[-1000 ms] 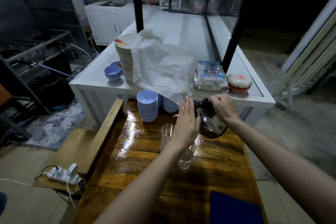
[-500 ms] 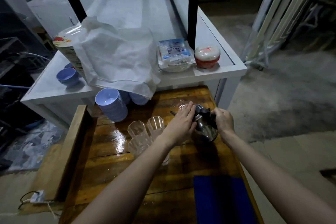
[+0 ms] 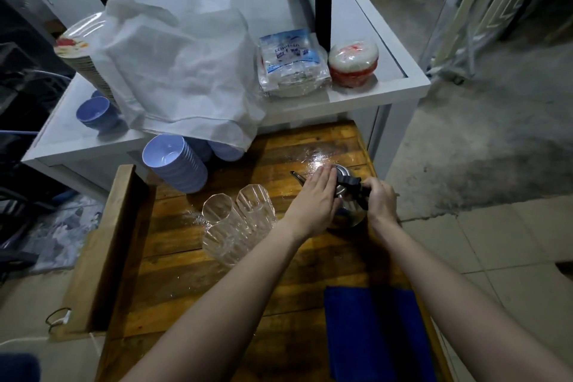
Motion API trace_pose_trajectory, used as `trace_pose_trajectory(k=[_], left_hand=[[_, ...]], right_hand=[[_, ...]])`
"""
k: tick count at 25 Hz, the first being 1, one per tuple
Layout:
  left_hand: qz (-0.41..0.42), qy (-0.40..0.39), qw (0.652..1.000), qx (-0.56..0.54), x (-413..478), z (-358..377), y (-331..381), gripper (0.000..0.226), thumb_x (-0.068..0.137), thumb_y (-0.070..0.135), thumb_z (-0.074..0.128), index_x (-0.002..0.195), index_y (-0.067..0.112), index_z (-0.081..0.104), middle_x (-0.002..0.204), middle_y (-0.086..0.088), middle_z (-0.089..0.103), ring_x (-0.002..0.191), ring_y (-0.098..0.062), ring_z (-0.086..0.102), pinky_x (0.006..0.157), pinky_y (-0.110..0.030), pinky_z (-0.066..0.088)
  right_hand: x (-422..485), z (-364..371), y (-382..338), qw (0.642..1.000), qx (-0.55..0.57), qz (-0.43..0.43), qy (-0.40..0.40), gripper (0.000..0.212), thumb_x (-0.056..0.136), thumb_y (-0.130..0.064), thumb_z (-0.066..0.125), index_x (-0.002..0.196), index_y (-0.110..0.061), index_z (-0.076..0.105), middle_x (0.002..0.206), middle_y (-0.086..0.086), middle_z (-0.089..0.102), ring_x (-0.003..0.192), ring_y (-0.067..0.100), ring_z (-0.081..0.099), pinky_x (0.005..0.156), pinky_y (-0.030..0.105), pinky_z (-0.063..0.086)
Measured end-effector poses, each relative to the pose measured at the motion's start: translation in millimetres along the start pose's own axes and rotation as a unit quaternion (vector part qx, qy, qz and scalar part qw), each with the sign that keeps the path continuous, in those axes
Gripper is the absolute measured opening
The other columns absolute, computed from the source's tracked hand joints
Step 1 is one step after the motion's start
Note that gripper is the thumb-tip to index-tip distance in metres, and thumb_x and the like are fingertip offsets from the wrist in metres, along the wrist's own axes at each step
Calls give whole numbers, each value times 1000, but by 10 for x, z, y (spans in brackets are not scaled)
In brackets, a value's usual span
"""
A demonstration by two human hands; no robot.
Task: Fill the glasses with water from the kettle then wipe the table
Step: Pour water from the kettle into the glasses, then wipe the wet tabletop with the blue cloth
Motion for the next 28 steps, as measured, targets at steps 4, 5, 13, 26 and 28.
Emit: trace_pose_trajectory(k=[4, 5, 13, 26, 28], left_hand=[[-1, 13, 1000, 16, 30, 68, 89, 60, 107, 32, 20, 154, 6, -5, 163, -13, -12, 150, -23, -12, 123, -34, -5], [-2, 17, 1000, 24, 38, 90, 115, 59, 107, 32, 19, 154, 6, -5, 162, -13, -12, 150, -23, -12, 123, -34, -4], [7, 28, 997, 70, 50, 278, 216, 57, 107, 29, 17, 154, 6, -6, 163, -14, -10, 151, -24, -12, 125, -39, 2], [29, 53, 994, -94, -1452, 1093, 92, 60, 104, 36, 29, 156, 15, 7, 164, -2, 0, 151, -9, -4, 125, -33, 4], [0, 40, 993, -109, -1840, 1316, -57, 61, 104, 38, 30, 156, 17, 7, 164, 0, 0, 151, -8, -4, 125, -34, 6]], right_hand=[[65, -41, 80, 1000, 7, 11, 2, 37, 86, -27, 46, 83, 1, 70, 84, 14, 65, 87, 36, 62, 78, 49, 53], [72, -57, 88, 1000, 5, 12, 1, 39, 84, -30, 45, 83, 0, 70, 83, 13, 65, 88, 37, 63, 80, 50, 52], [156, -362, 275, 953, -271, -104, -86, 44, 90, -40, 31, 80, -16, 66, 86, 11, 66, 89, 33, 58, 84, 47, 49], [-1248, -699, 1311, 797, -553, -204, -136, 60, 93, -36, 54, 145, -9, 37, 149, 13, 40, 138, 27, 36, 113, 41, 30], [-1529, -704, 1555, 779, -588, -158, -150, 68, 94, -41, 50, 151, -11, 26, 158, 17, 25, 146, 31, 22, 119, 47, 20]])
Point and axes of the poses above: each hand's wrist, its own x-axis towards the middle knuckle, its own z-axis out of the palm, y = z × x, the point moved 2 cm from there along x, towards the middle knuckle
